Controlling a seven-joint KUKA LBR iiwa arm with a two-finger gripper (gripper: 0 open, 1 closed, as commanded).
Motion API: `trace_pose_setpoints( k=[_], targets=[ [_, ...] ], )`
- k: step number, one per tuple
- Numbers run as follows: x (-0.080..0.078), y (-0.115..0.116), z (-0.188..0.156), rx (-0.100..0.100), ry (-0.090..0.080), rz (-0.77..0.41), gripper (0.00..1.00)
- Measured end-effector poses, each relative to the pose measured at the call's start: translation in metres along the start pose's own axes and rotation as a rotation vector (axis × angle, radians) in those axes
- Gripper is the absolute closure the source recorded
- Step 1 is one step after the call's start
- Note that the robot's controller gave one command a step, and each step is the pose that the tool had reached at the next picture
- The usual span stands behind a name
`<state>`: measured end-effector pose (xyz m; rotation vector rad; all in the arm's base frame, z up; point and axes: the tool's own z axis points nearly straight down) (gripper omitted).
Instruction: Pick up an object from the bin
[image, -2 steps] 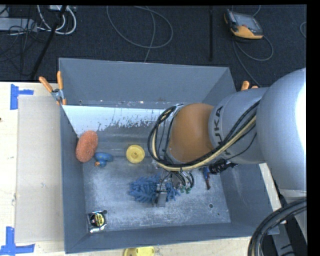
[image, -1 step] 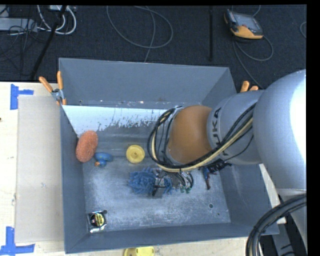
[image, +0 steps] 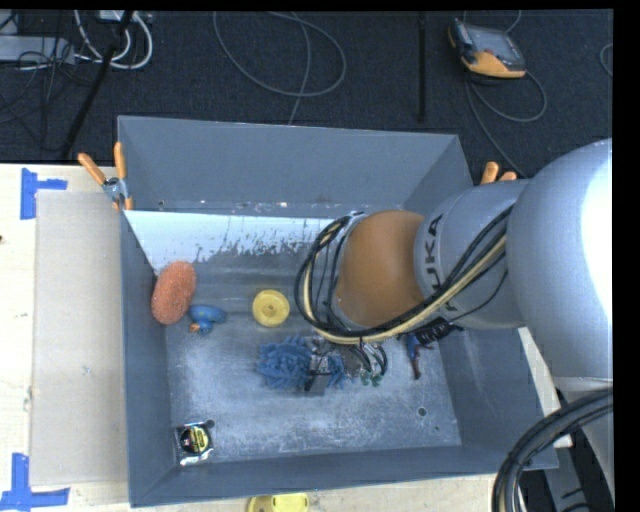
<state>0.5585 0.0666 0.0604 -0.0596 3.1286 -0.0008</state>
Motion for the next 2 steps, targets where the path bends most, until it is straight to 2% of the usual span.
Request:
trace_pose_setpoints(
  k=[2],
  targets=[
    [0.0019, 0.0003, -0.0128, 0.0, 0.01, -0.001, 1.0]
  ],
)
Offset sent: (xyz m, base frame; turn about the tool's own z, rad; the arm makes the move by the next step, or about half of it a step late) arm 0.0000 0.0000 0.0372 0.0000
